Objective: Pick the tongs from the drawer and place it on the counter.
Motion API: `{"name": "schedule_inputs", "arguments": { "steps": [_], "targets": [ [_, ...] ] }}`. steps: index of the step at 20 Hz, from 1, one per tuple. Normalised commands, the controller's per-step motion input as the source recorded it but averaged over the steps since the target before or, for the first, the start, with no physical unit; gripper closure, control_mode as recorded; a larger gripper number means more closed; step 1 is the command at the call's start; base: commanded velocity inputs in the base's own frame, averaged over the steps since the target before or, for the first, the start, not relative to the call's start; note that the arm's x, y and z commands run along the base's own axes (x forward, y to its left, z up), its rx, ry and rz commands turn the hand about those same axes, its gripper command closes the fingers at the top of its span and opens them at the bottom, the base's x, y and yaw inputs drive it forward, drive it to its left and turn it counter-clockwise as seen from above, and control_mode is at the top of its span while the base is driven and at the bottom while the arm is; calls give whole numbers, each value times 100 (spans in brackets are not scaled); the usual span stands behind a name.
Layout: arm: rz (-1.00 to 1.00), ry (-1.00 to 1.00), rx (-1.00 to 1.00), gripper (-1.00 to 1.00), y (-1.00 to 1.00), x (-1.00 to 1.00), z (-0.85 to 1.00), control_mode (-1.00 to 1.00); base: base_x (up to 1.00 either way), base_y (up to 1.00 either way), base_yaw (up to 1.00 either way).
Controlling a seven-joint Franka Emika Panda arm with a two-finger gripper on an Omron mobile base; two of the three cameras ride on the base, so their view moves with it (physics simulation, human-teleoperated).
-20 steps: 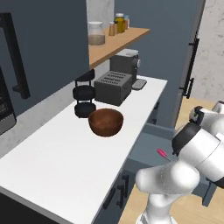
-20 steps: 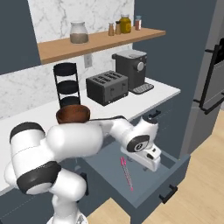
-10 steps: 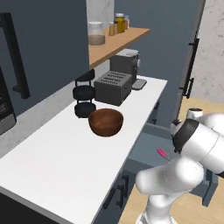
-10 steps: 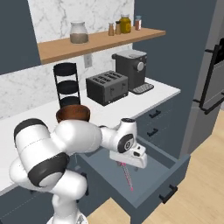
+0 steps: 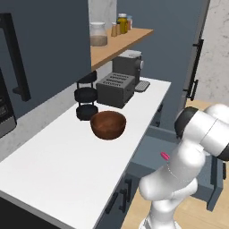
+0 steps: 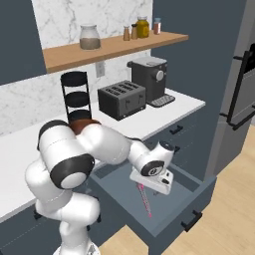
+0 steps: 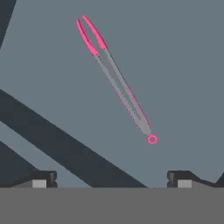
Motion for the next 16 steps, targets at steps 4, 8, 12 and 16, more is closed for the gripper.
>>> {"name": "schedule_inputs", "arguments": {
  "steps": [4,8,12,16],
  "targets": [
    [-1,2,-11,-100,56,50,-17,-100,0,0,0],
    [1,2,-8,-100,20,34,-37,-100,0,0,0],
    [10,0,-7,-100,1,7,-55,-100,0,0,0],
    [8,3,-7,-100,2,46,-42,-100,0,0,0]
  ]
}}
